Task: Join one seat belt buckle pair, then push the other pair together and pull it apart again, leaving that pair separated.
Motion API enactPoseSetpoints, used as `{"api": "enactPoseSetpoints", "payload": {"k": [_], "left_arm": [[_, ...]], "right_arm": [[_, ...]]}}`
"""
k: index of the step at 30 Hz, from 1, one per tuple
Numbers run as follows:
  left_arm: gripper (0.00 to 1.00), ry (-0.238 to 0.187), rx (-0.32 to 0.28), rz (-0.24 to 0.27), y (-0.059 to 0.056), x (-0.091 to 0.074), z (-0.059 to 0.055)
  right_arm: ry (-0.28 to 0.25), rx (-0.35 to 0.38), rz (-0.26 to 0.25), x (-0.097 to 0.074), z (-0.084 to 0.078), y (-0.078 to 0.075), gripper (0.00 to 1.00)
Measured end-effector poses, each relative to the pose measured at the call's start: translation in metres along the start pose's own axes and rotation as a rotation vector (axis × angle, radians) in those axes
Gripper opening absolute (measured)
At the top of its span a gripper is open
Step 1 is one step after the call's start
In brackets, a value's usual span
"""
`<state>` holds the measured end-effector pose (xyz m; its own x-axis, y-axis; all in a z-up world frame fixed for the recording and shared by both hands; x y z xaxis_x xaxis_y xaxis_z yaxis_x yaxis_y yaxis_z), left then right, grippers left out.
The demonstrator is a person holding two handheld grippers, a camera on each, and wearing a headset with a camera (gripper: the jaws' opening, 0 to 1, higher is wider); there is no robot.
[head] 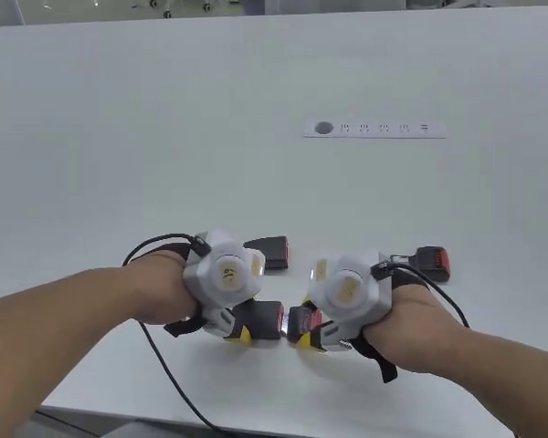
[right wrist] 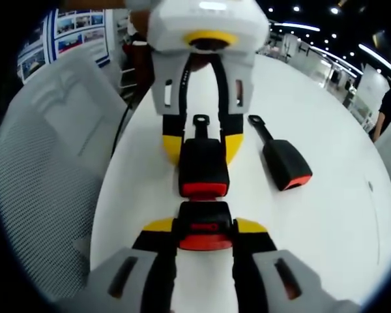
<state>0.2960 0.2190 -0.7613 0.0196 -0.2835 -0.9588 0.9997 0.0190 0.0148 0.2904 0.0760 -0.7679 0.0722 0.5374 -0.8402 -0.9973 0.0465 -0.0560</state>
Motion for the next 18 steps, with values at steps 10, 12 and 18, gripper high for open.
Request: {"api": "enactPoseSetpoints", "payload": {"k": [10,12,18], "left_arm": [[0.33,0.012,-0.006,-0.003,0.0005,0.0000,0.0019],[0.33,0.014,-0.009,-0.004,0.0007,0.0000,0.0022],[0.34,0.007,-0.020,0.003,0.0006,-0.0003,0.0013]], "right_arm": [[-0.002,0.013,0.001,-0.0010,-0.0006,0.0006,0.32],[-0.002,0.015,0.004,-0.0008,-0.0008,0.0003,0.32],[-0.012,0.035,0.002,-0.0017,0.0002,0.0010,0.33]]}}
Point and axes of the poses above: the centre of the closed fingertips' face, and the gripper's own axes: x roughly forward along the fingers, y roughly to its left, z roughly out of its top, the point moved 9 cm from there along -x, roughly backward along the fingers, and after that the axes turned 5 degrees about y, right-handed, at the moved point
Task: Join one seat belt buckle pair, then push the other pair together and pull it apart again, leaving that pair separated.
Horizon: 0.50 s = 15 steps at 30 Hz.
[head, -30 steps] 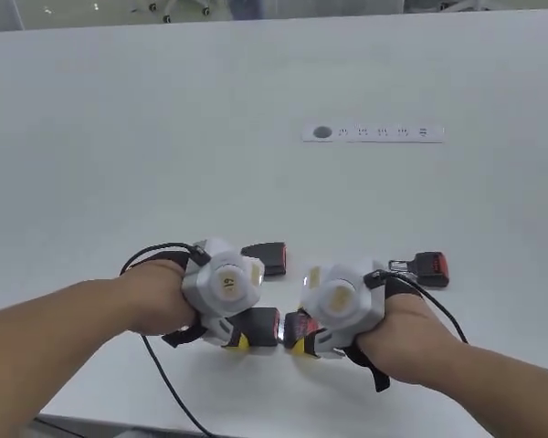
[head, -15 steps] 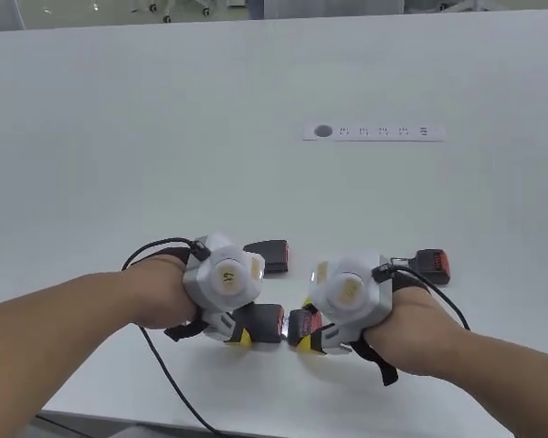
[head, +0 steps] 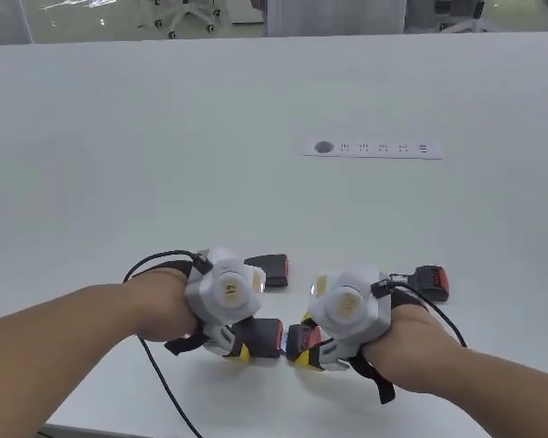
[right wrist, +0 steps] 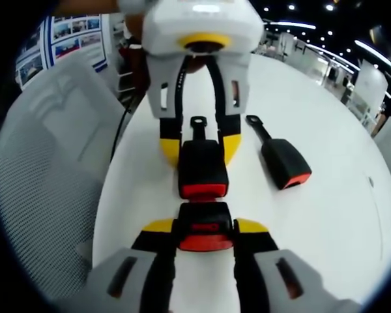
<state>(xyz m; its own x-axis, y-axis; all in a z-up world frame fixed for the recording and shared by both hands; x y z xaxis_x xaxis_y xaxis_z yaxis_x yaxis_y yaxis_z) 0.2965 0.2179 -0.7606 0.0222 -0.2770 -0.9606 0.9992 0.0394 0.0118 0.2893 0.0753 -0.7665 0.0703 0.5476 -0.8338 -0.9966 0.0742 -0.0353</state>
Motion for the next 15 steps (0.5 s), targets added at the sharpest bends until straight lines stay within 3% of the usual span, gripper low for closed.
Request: {"api": "enactPoseSetpoints", "payload": {"k": [9,15], "left_arm": [[0.35,0.045,-0.016,-0.001,0.0005,0.0003,0.0039],[0.36,0.045,-0.034,0.008,-0.0011,-0.0015,0.0024]], "right_arm": [[0.012,0.006,-0.005,0.0005,0.0011,0.0004,0.34],[0.007,0.022,-0.001,-0.0014,0.0016,0.0014,0.34]]}}
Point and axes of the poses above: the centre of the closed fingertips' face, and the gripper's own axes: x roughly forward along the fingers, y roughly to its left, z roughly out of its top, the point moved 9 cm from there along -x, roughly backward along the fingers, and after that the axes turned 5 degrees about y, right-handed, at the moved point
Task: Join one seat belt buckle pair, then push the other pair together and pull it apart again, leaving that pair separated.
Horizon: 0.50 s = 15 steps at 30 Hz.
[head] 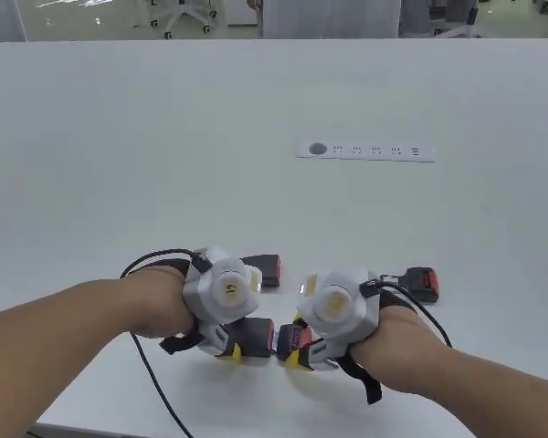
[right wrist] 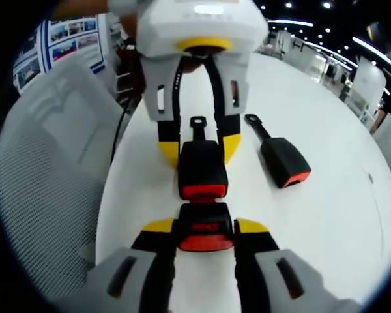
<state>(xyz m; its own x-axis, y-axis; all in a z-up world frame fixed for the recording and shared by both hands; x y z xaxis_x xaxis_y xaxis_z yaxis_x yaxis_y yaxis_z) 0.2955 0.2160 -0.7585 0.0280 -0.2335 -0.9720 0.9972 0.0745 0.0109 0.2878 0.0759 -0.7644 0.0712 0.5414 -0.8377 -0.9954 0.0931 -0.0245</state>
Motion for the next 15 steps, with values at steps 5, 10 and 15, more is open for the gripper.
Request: {"api": "enactPoseSetpoints", "payload": {"k": [5,10,15], "left_arm": [[0.35,-0.007,-0.021,0.010,-0.001,-0.011,-0.001],[0.39,-0.024,-0.002,0.027,0.001,-0.027,0.008],[0.41,-0.062,-0.022,0.060,0.016,-0.035,0.012]], "right_arm": [[-0.016,0.005,-0.005,-0.011,0.001,0.002,0.35],[-0.039,0.008,-0.012,-0.024,0.005,-0.002,0.35],[-0.051,0.004,-0.044,-0.037,0.000,-0.012,0.35]]}}
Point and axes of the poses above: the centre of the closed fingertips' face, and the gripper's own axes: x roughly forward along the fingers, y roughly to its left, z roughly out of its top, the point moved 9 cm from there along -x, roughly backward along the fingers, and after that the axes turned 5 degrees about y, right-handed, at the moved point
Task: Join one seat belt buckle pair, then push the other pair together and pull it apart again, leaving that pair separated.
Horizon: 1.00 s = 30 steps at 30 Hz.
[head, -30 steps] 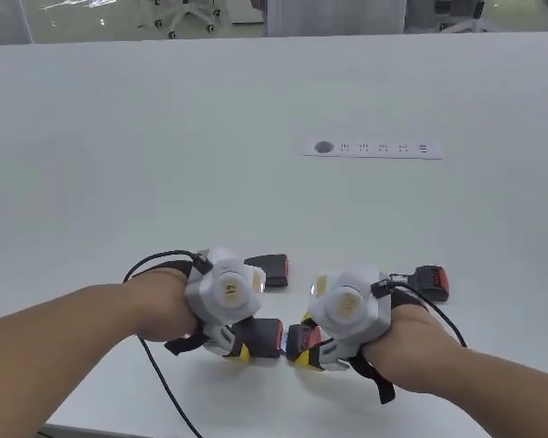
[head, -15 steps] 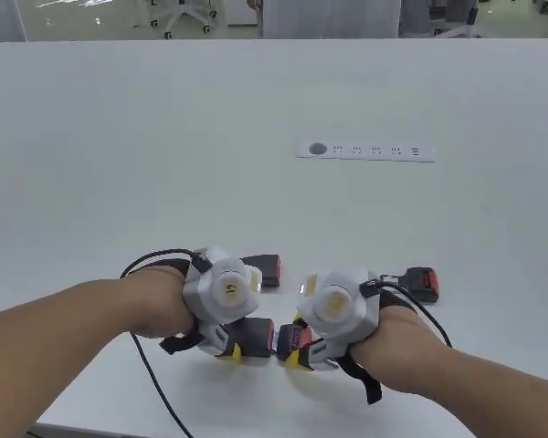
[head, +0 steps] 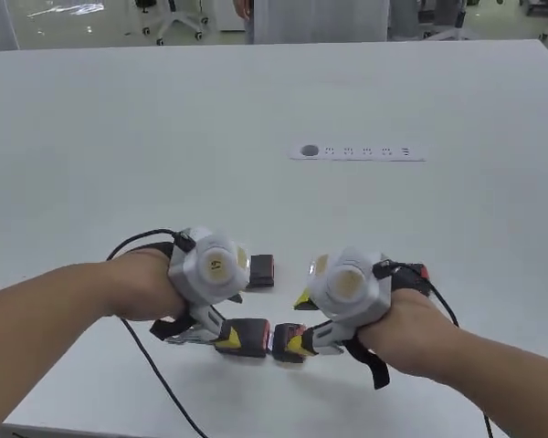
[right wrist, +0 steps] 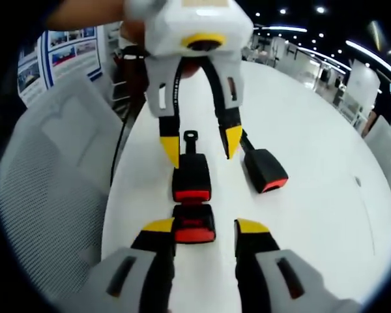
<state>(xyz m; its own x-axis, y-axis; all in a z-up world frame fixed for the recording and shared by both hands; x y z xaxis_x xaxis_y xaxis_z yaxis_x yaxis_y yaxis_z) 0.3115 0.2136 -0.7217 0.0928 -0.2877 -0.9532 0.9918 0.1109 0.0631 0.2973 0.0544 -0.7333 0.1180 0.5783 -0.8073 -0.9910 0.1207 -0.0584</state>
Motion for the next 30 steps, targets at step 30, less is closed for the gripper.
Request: {"api": "enactPoseSetpoints", "payload": {"k": [30], "left_arm": [[0.43,-0.052,-0.143,0.021,0.084,0.016,-0.009]], "right_arm": [[0.120,0.108,-0.138,-0.063,-0.118,-0.093,0.37]]}}
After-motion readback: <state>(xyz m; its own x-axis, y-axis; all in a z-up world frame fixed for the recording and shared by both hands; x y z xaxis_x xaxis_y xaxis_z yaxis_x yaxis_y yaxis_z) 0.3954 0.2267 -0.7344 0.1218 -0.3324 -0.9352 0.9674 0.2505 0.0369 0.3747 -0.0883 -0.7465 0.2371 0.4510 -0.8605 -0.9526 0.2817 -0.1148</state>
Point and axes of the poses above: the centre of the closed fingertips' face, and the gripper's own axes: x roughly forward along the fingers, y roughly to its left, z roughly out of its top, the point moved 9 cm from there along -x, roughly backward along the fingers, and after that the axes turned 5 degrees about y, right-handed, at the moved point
